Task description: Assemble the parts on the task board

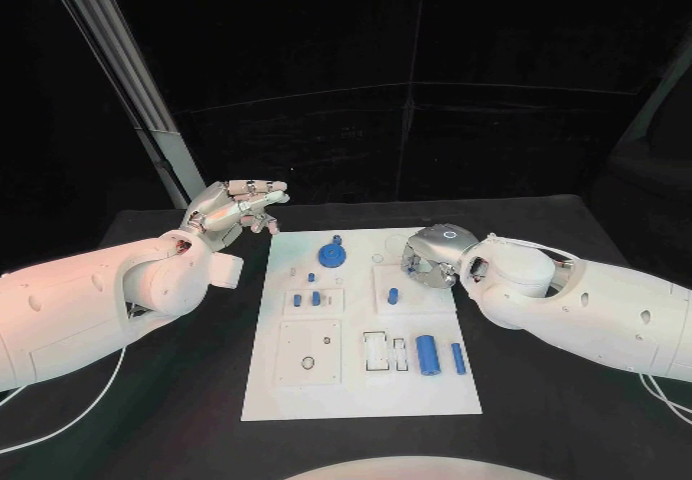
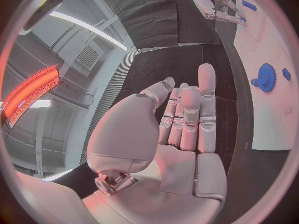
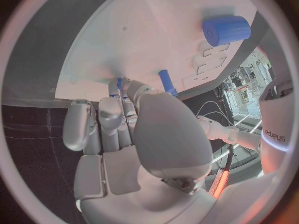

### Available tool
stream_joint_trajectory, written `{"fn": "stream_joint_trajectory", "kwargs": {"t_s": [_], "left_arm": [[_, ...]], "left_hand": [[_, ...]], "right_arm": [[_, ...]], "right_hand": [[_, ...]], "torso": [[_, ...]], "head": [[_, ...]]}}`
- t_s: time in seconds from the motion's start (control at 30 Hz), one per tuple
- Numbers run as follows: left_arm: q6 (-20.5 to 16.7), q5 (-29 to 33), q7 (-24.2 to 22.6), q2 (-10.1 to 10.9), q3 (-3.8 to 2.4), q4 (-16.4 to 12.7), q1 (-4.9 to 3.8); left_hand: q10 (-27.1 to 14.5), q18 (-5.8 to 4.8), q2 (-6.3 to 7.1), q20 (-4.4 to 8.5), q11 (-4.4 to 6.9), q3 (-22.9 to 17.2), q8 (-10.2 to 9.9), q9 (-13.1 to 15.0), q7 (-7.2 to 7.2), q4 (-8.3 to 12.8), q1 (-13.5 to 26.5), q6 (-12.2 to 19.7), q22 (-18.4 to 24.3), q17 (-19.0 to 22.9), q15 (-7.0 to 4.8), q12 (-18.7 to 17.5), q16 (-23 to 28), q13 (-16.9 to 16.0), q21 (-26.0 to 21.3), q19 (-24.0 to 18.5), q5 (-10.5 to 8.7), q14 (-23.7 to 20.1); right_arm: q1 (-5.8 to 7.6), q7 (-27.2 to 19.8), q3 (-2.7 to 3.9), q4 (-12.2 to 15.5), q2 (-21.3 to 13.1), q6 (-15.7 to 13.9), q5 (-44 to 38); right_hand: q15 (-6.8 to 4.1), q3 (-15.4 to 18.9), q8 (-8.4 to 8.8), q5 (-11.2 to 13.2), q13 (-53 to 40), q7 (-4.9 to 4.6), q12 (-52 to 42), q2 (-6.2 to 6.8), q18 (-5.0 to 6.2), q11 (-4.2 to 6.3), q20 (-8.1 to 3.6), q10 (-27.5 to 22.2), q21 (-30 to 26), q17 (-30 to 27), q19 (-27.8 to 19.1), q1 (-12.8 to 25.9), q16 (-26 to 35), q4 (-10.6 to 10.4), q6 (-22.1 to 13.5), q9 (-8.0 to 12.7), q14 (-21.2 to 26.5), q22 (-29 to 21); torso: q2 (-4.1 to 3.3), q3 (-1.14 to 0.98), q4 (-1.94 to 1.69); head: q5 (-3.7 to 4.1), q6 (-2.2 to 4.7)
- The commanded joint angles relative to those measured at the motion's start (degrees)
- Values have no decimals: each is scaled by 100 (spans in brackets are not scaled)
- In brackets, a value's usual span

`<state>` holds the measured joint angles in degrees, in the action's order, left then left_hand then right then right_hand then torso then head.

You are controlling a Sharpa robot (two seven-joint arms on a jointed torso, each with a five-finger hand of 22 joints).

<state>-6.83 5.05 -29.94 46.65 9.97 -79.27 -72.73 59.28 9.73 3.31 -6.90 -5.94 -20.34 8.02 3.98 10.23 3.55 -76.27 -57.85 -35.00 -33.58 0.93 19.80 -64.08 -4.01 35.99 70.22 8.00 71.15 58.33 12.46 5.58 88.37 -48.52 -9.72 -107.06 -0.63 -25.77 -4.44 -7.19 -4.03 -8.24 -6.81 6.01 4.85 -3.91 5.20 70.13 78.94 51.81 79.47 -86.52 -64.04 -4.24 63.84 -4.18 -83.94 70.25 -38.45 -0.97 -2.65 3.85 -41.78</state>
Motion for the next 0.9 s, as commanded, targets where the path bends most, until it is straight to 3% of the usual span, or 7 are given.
{"fn": "stream_joint_trajectory", "kwargs": {"t_s": [0.03,0.33,0.57,0.63,0.7,0.8,0.9], "left_arm": [[-38,29,-168,4,-4,-11,-7],[-36,29,-154,7,-4,0,-7],[-38,29,-146,23,-4,-5,-6],[-33,29,-144,25,-4,-8,-6],[-26,29,-143,23,-4,-14,-4],[-19,29,-141,14,-4,-18,0],[-17,29,-140,1,-4,-26,3]], "left_hand": [[21,78,-61,37,4,-27,24,-5,-3,-5,-11,-32,9,5,-2,32,7,7,-24,18,37,-25],[-2,76,-50,38,-7,-40,11,-13,11,2,-3,0,17,45,2,28,20,14,-32,27,33,-36],[-7,76,-50,38,-10,-43,8,-15,14,1,0,7,19,50,3,27,21,15,-34,28,33,-37],[-12,75,-50,37,-12,-46,5,-16,16,2,2,15,20,51,5,26,20,17,-36,29,33,-37],[-13,75,-50,37,-12,-47,5,-16,17,2,3,15,21,51,5,26,20,17,-36,30,33,-37],[-13,75,-50,37,-12,-47,5,-16,17,2,3,15,21,51,5,26,20,17,-36,30,33,-37],[-18,74,-51,36,-14,-51,3,-17,19,1,5,21,22,49,6,25,18,18,-38,31,33,-37]], "right_arm": [[8,87,2,112,-35,-245,-186],[8,121,6,395,-181,-341,-209],[8,117,36,828,-414,-469,-104],[8,11,107,1037,-471,-709,40],[7,-122,138,1209,-499,-946,213],[7,-321,165,1407,-507,-1242,513],[7,-477,179,1494,-444,-1380,807]], "right_hand": [[-25,-50,-18,26,5,3,-20,0,-57,-5,1,44,28,15,29,38,-27,14,57,-6,-83,15],[-26,-100,-12,37,6,4,-15,4,-57,-5,-1,52,40,23,28,60,-42,36,70,-4,-80,26],[-27,-133,-9,47,5,6,-15,12,-58,-2,-2,64,47,21,26,80,-48,50,84,-4,-76,33],[-28,-142,-8,49,5,6,-15,17,-59,-2,-3,68,52,23,29,85,-52,55,87,-4,-75,40],[-26,-164,-1,79,5,0,-11,41,-62,-2,-3,73,66,29,34,112,-62,67,91,-1,-72,61],[-25,-196,7,139,6,-1,-6,55,-66,-4,-1,78,81,47,38,139,-82,82,100,1,-70,81],[-25,-205,8,146,5,0,-5,54,-67,-4,-1,79,85,48,40,140,-85,88,101,1,-70,86]], "torso": [[5,0,-9],[-1,4,-5],[-1,-2,4],[3,-2,7],[1,2,0],[-1,1,-15],[5,17,-26]], "head": [[-2,3],[3,14],[-16,16],[-37,12],[-65,14],[-101,16],[-129,22]]}}
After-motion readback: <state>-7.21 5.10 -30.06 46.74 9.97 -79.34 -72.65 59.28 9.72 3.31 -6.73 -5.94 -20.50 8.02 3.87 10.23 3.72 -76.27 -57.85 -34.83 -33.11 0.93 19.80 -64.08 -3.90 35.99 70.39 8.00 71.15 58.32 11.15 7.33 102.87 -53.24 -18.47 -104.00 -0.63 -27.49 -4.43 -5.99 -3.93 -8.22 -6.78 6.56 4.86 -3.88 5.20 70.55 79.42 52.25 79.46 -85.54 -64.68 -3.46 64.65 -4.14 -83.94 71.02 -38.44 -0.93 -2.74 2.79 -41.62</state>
